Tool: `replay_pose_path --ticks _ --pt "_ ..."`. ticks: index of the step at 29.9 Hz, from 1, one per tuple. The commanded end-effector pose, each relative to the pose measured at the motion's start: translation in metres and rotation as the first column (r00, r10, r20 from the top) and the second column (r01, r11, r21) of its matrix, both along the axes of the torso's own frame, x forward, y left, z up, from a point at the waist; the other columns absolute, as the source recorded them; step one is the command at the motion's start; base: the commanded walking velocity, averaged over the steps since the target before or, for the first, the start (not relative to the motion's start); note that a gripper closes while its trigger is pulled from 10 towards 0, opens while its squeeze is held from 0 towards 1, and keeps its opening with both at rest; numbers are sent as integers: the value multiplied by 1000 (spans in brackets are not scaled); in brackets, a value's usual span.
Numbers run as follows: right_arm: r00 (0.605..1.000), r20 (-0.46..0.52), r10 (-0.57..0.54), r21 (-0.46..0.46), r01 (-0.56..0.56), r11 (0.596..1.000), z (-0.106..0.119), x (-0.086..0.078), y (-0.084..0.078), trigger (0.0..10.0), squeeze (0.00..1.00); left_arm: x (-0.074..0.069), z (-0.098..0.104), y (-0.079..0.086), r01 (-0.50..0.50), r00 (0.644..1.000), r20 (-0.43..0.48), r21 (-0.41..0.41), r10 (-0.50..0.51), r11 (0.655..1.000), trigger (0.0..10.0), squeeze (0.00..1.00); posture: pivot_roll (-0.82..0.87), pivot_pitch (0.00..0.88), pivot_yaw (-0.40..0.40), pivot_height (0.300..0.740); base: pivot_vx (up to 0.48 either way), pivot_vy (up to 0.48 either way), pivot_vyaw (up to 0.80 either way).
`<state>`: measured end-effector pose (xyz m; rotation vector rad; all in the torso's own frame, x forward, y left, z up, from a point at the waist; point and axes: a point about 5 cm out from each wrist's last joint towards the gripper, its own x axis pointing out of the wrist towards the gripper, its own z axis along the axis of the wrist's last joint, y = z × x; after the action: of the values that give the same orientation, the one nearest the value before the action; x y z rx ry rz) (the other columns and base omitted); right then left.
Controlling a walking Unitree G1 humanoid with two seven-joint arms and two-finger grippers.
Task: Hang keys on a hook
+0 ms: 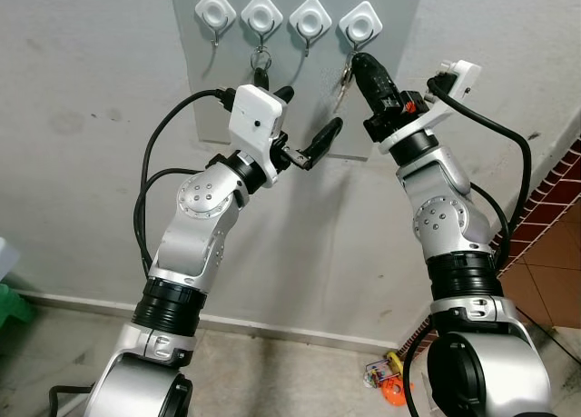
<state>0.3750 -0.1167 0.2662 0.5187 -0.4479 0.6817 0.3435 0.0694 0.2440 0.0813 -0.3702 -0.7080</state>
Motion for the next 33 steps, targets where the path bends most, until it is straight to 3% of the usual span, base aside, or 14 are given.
replay_pose_path --ticks 1,14,22,33 --pt "999 38 11 15 -12 1000 13 -1 1 10000 0 0 6 -1 5 1000 14 -3 -5 1000 10000 0 -17 42 -13 740 0 0 0" --pt "1000 -6 1 99 -1 995 13 5 -2 10000 0 -4 8 -4 21 1000 21 -3 -21 1000 10000 0 -11 46 -16 740 0 0 0" --pt "996 -81 49 196 -32 980 -3 4 -4 10000 0 -4 7 -2 17 1000 17 -3 -16 1000 10000 0 -12 49 -14 740 0 0 0" --pt "986 -153 59 225 -24 974 -19 2 -3 10000 0 -4 7 -3 19 1000 13 -7 -19 1000 10000 0 -11 48 -12 740 0 0 0"
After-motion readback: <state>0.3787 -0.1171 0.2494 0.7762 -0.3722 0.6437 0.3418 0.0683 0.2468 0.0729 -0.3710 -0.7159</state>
